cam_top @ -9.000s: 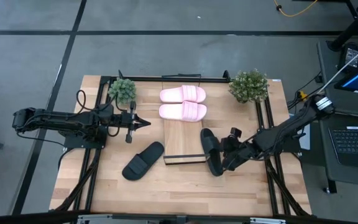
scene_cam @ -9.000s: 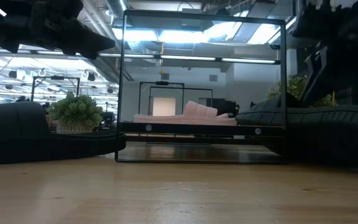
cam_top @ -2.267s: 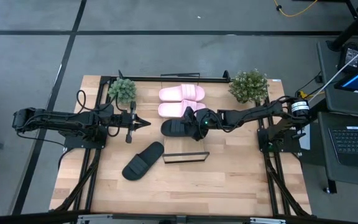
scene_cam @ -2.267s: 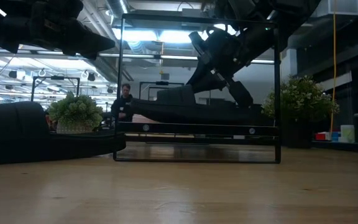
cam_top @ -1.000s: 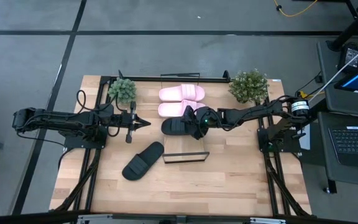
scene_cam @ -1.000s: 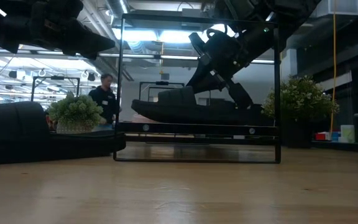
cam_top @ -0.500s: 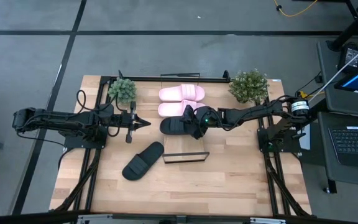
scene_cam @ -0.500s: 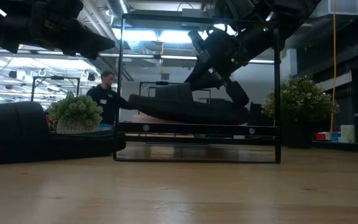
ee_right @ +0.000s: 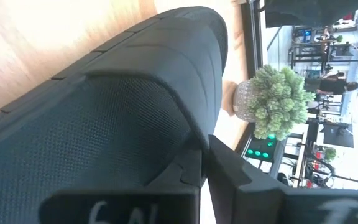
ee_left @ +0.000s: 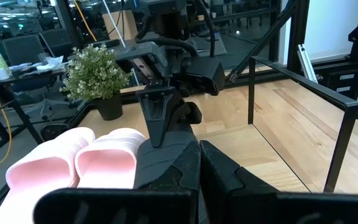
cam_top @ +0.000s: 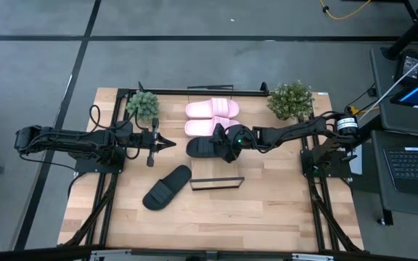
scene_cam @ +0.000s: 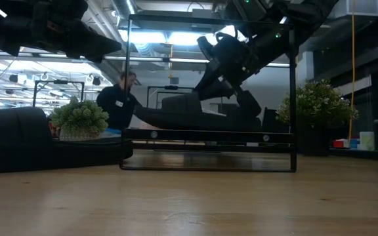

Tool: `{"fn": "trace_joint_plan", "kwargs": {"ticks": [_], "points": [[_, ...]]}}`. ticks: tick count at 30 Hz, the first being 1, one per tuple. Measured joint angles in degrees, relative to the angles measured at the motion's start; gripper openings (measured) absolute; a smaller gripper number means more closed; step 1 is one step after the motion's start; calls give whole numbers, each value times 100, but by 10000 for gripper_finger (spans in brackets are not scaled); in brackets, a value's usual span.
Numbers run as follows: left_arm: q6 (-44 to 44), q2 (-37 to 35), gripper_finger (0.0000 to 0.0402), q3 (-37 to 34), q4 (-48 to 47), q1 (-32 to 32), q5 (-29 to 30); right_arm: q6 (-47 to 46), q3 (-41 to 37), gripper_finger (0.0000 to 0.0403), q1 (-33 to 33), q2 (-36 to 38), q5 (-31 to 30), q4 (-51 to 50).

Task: Pick and place slides into the shelf
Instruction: Put the right black slides on the shelf

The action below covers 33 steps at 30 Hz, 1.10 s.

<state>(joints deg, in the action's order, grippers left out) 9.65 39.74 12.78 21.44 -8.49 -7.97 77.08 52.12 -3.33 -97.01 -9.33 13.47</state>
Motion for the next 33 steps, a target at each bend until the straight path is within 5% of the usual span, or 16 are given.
{"fn": "trace_joint_plan", "kwargs": {"ticks": [33], "points": [[1, -1, 0, 0, -41, 0, 0, -481, 5, 36, -212, -9, 17, 130]]}}
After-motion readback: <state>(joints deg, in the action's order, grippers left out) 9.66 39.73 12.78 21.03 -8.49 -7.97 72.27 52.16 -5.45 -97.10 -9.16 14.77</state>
